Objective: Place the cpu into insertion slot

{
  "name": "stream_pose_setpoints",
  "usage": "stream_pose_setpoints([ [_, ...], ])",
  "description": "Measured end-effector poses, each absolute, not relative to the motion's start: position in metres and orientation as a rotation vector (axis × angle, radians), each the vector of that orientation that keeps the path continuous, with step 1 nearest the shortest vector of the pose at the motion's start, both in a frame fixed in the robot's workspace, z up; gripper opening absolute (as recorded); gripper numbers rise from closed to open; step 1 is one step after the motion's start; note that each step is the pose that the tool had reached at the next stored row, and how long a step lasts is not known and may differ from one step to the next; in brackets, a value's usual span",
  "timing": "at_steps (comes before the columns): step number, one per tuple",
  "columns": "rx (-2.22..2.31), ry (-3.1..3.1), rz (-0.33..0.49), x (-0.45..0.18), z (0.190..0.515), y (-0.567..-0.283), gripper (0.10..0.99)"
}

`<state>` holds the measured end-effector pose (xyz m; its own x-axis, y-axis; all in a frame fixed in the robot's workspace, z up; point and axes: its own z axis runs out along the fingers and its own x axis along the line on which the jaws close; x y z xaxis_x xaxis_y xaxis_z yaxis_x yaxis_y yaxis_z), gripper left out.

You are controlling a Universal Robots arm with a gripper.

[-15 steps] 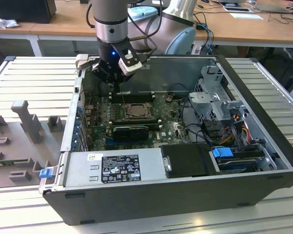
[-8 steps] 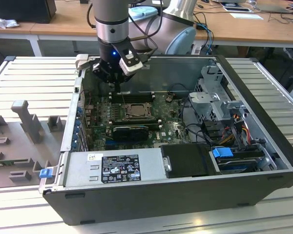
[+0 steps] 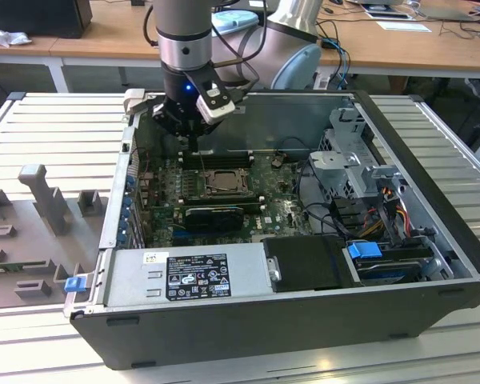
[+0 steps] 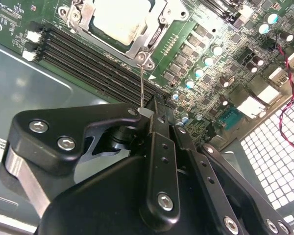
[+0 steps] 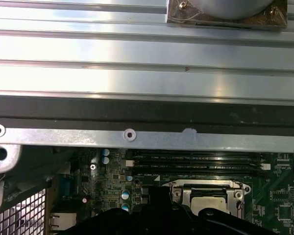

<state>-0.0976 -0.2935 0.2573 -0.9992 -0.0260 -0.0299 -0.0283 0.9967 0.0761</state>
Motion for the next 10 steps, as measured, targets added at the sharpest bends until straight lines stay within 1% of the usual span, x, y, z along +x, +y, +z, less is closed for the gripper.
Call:
stream_pose_setpoints([
  [10,-0.042,3.11,0.119,-0.0955,0.2571,-0.2935,0.106],
])
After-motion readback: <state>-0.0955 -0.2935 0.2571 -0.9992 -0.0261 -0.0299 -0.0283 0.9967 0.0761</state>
